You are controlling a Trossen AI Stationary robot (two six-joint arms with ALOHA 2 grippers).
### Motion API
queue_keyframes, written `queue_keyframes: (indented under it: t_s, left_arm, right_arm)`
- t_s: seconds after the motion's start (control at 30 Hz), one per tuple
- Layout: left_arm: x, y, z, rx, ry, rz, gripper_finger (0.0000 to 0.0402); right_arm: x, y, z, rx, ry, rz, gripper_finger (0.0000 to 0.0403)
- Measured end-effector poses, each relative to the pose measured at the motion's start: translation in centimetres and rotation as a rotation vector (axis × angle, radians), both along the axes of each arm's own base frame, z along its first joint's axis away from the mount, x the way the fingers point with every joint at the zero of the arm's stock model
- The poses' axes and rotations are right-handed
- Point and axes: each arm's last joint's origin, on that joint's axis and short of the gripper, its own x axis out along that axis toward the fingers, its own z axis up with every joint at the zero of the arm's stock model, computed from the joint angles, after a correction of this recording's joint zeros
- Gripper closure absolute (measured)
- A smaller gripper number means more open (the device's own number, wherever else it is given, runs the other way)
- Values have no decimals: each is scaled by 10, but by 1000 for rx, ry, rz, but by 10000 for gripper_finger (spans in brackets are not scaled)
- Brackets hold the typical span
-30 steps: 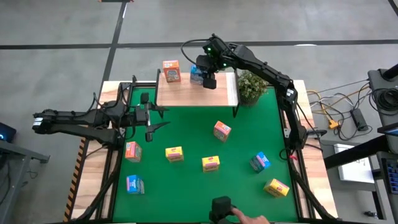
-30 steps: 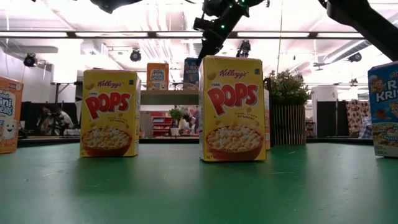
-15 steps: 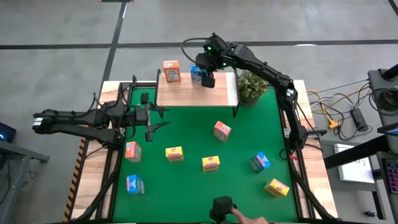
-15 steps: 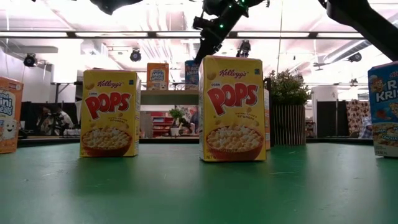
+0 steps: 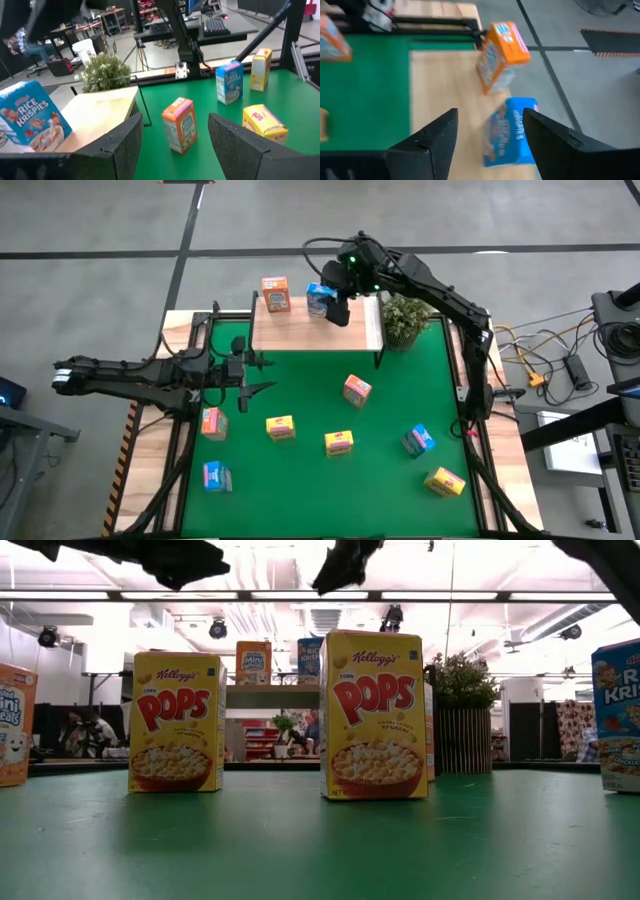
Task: Stack cereal on shelf
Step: Put the middle blue cereal box on the shelf
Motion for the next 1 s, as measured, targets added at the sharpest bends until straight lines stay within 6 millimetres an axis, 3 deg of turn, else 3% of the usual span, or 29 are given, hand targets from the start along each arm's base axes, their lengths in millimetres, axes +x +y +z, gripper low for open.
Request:
queue_keyframes:
  t_s: [0.2,0.43,0.67,1.0]
  left_arm:
    - [-9,0,-6,-2,-17,0,193]
    - [-19,0,-3,-4,-57,0,193]
    - [-23,0,-2,-5,-67,0,193]
    - [-20,0,-4,-9,-45,0,193]
  right_arm:
    - [0,35,0,65,63,54,277]
    - [15,56,-33,128,176,94,385]
    - [35,51,-81,133,200,82,391]
    - [49,27,-139,-67,132,-131,392]
